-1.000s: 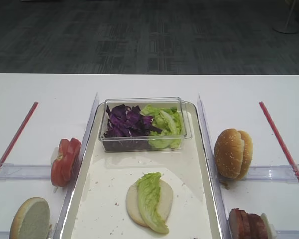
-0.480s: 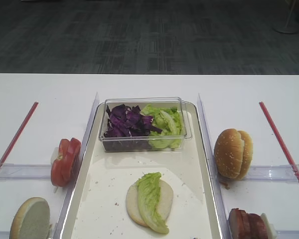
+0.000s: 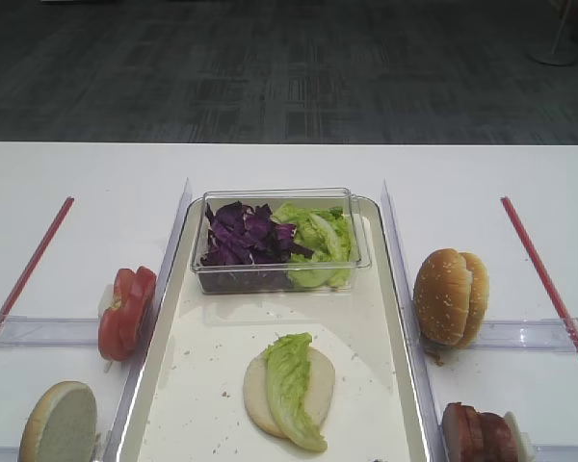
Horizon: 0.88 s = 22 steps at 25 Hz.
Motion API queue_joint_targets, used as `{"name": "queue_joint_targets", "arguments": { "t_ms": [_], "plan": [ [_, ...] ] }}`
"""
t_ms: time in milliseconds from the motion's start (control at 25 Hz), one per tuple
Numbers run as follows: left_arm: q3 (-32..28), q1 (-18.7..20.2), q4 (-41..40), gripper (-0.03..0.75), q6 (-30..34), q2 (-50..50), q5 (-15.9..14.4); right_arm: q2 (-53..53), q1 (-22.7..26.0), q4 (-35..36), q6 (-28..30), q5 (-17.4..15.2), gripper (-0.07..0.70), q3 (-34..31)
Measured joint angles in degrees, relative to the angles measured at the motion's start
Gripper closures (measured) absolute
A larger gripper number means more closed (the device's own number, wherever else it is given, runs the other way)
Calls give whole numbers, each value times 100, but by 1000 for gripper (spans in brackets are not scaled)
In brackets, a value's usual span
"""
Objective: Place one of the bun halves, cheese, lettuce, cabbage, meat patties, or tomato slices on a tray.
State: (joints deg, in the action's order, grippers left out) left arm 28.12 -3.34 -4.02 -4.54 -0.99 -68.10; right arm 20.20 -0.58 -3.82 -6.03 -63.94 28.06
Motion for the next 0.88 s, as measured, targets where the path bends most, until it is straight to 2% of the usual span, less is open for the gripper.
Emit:
{"name": "queue_joint_targets", "arguments": {
  "t_ms": [400, 680, 880],
  "plan": [
    [0, 0, 0, 413, 0, 0, 0, -1000, 0, 103, 167, 0, 169, 0],
    [0, 0, 0, 413, 0, 0, 0, -1528, 0, 220, 409, 11, 112, 0],
    [0, 0, 0, 413, 0, 0, 0, -1826, 0, 230, 422, 11, 104, 0]
  ]
}}
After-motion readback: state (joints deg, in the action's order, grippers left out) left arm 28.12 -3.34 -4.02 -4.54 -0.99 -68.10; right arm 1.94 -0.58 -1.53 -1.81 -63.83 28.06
